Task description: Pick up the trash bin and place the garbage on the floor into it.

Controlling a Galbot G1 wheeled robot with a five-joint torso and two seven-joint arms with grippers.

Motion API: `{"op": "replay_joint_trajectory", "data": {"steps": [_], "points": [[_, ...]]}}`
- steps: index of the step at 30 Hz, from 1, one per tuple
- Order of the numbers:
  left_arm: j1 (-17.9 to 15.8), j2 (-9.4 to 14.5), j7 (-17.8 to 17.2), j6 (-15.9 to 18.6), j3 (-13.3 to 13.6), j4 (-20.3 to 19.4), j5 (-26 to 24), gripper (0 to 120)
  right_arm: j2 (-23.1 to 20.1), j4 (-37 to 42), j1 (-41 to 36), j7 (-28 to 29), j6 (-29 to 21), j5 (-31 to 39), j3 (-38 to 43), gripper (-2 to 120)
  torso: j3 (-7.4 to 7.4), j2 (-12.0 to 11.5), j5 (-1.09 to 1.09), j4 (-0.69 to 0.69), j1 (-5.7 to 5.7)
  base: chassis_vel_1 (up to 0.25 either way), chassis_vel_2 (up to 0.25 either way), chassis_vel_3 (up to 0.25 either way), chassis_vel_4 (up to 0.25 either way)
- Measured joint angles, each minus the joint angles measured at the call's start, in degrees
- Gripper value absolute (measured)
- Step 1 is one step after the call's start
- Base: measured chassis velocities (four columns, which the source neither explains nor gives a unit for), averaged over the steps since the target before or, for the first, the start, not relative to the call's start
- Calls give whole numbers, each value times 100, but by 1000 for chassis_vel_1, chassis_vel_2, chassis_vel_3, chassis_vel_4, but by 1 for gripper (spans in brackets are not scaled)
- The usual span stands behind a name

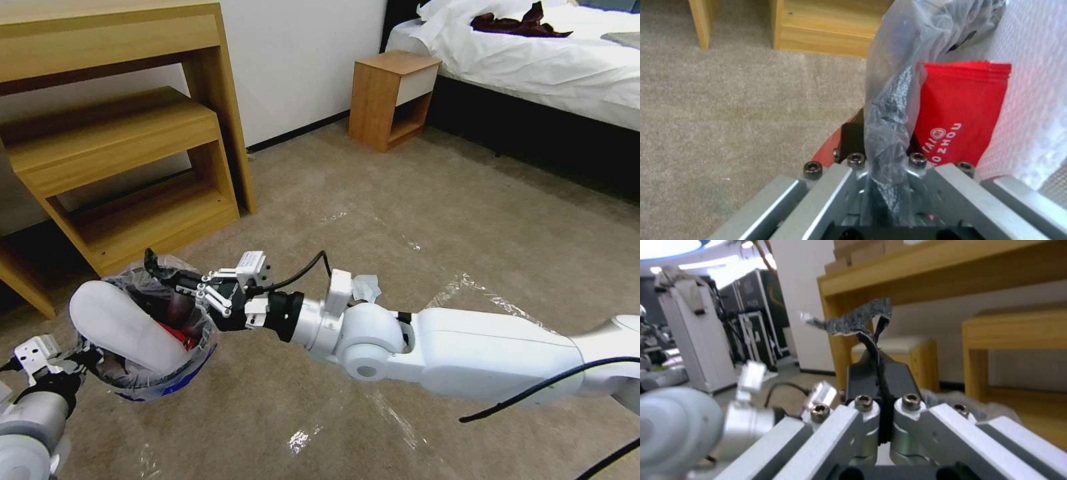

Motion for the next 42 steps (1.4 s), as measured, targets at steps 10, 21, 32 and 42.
{"op": "replay_joint_trajectory", "data": {"steps": [10,21,32,42], "points": [[-1,-6,5,-16,-3,-50,-11,1,259,-470,96,179,-110,-175,-296,0,0,0,0,-1,0,0,0,0,0],[-45,12,11,-33,-3,-37,-48,1,569,-774,72,221,-131,-282,-372,0,0,0,1,0,0,0,0,0,0],[-71,41,13,-39,17,20,-48,1,763,-862,-8,236,-125,-410,-415,0,0,0,0,0,0,0,0,0,0],[-70,58,14,-39,13,19,-65,1,946,-1006,-22,247,-125,-513,-466,0,0,1,0,0,0,0,0,0,0]]}}
